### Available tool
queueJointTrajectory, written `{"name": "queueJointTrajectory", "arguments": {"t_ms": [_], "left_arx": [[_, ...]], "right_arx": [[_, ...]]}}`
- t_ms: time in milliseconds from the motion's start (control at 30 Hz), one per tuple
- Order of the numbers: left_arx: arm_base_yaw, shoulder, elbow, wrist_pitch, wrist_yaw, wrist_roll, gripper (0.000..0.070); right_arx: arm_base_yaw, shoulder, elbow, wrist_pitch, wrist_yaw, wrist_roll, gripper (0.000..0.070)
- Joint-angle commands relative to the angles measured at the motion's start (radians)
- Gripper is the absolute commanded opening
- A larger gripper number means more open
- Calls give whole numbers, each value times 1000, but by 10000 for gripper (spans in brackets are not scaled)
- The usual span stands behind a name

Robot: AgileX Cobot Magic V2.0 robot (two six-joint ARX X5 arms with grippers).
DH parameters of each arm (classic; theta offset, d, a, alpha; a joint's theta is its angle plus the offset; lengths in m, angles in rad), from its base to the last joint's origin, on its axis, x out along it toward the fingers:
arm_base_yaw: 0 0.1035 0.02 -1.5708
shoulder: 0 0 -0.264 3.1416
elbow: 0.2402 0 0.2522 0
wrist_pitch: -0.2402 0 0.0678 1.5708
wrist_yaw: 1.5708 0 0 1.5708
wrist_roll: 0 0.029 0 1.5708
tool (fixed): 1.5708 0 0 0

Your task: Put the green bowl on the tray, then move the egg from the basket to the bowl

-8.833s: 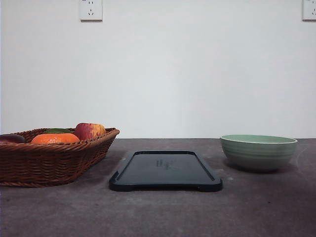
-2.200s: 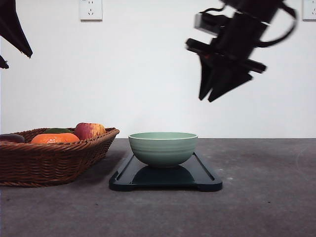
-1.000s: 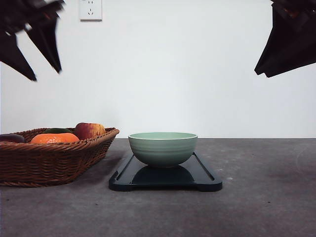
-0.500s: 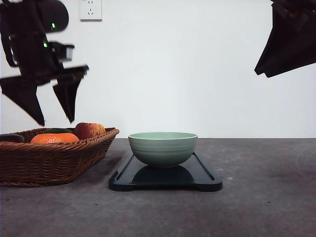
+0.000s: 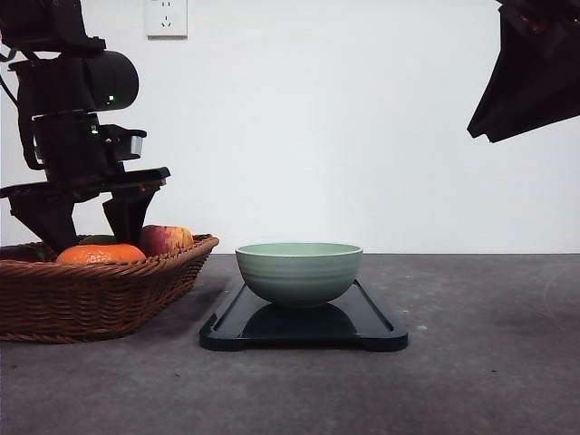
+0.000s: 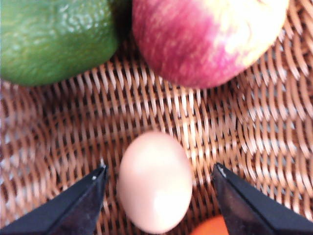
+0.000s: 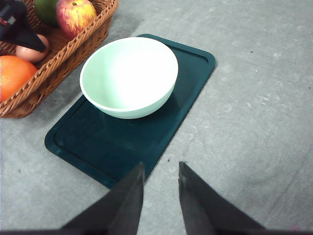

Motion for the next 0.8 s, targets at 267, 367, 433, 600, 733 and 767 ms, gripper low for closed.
{"name": "queueJointTrajectory", "arguments": {"t_ms": [267,367,433,600,733,767], "left_arx": [[-3,45,23,22,-3,6,377],[-3,45,23,21,-3,6,240],[-3,45,23,20,-3,6,214],[-3,41,24,13,-3,7,217],[0,19,35,6,-3,7,218],[0,8,38,5,-3,7,218]], "right_arx": [[6,8,4,4,2,4,136],[6,8,4,3,2,4,136],[6,8,4,4,5,4,136],[6,8,4,3,5,4,136],[6,8,4,3,5,4,136],[6,8,4,3,5,4,136]]}}
